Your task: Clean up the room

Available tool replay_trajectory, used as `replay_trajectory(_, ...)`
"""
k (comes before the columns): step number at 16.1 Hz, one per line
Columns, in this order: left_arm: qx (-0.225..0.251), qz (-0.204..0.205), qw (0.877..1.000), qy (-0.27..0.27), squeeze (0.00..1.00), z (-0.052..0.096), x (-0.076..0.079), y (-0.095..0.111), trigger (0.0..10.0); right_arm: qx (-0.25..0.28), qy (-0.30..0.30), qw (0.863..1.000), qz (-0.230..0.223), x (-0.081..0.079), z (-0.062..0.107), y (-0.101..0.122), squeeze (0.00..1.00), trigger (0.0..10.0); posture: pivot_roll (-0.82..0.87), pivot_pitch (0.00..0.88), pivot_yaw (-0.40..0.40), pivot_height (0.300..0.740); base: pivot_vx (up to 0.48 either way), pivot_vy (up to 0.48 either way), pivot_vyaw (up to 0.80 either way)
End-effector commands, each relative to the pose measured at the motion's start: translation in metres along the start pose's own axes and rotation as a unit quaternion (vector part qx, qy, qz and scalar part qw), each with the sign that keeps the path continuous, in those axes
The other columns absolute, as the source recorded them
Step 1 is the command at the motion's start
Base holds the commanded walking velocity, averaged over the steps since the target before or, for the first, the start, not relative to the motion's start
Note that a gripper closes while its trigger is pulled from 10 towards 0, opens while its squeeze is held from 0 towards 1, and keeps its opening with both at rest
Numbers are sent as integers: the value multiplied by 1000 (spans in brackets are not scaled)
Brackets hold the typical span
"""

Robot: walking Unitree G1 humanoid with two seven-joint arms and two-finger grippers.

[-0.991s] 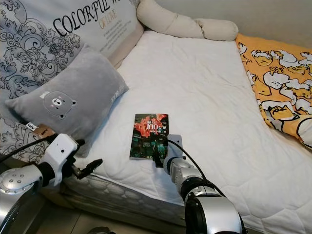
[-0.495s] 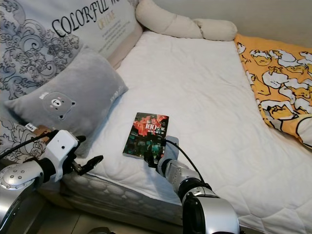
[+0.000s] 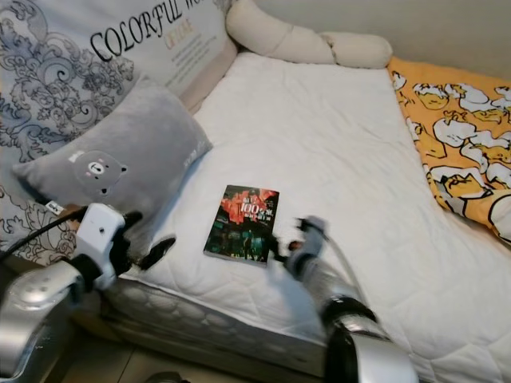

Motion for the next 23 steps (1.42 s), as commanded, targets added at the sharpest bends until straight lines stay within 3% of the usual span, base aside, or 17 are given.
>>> replay_trajectory(1, 3, 10, 1000, 24, 1000, 0, -7, -1, 10000, 11, 23, 1000, 8, -5, 2, 9, 0, 10000, 198, 0, -45, 740, 0, 0, 0)
replay_trajectory(2, 16, 14, 998, 55, 1000, -8, -11, 2, 10000, 48, 13, 998, 32, -3, 10, 22, 0, 10000, 134, 0, -40, 740, 0, 0, 0)
replay_trajectory(4, 26, 33, 996, 76, 1000, -11, -13, 5, 10000, 70, 15, 997, 26, -6, 18, 30, 0, 10000, 110, 0, -37, 740, 0, 0, 0)
replay_trajectory(7, 32, 45, 993, 104, 1000, -15, -17, 6, 10000, 160, -15, 987, 23, -15, 34, 49, 0, 10000, 81, 0, -29, 740, 0, -190, 0)
replay_trajectory(9, 29, 40, 992, 116, 1000, -18, -19, 3, 10000, 144, -35, 980, 131, -24, 39, 40, 0, 10000, 81, 0, -30, 740, 0, -317, 0)
replay_trajectory(10, 26, 27, 992, 118, 1000, -19, -18, 3, 10000, 157, -60, 969, 181, -26, 42, 43, 0, 10000, 98, 0, -40, 740, 0, -379, 0)
replay_trajectory(13, 31, 33, 991, 128, 1000, -20, -22, 5, 10000, 156, -64, 964, 207, -32, 44, 43, 0, 10000, 82, 0, -26, 740, 0, -391, 0)
replay_trajectory(16, 32, 40, 990, 134, 1000, -25, -26, 4, 10000, 155, -60, 966, 196, -33, 47, 40, 0, 10000, 52, 0, -18, 740, 0, -415, 0)
replay_trajectory(18, 29, 28, 990, 132, 1000, -29, -26, 3, 10000, 177, -104, 942, 265, -29, 47, 55, 0, 10000, 54, 0, -20, 740, 0, -416, 0)
replay_trajectory(19, 31, 24, 991, 131, 1000, -31, -28, 5, 10000, 189, -98, 939, 272, -33, 47, 60, 24, 10000, 49, 0, -11, 740, 0, -412, 0)
replay_trajectory(20, 32, 22, 991, 131, 1000, -32, -30, 7, 10000, 189, -80, 942, 266, -38, 45, 61, 1000, 10000, 46, 0, -1, 740, 0, -416, 0)
replay_trajectory(21, 32, 18, 991, 131, 1000, -33, -33, 8, 10000, 184, -64, 947, 253, -42, 42, 61, 1000, 10000, 52, 0, 4, 740, 0, -416, 0)
replay_trajectory(23, 36, 6, 991, 129, 1000, -37, -37, 12, 10000, 219, -42, 940, 259, -55, 39, 70, 1000, 10000, 79, 0, 6, 740, 0, -414, 0)
Point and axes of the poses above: a point about 5 cm out from each wrist's last joint towards the gripper, its own z axis pointing back from the gripper into the wrist, its own y axis along the axis of the wrist's last joint, x = y × z, the point moved 5 cm from there along -z, pointing out of the wrist towards the gripper, and after that the axes turned 3 degrees about -z, right-handed, at the moved point
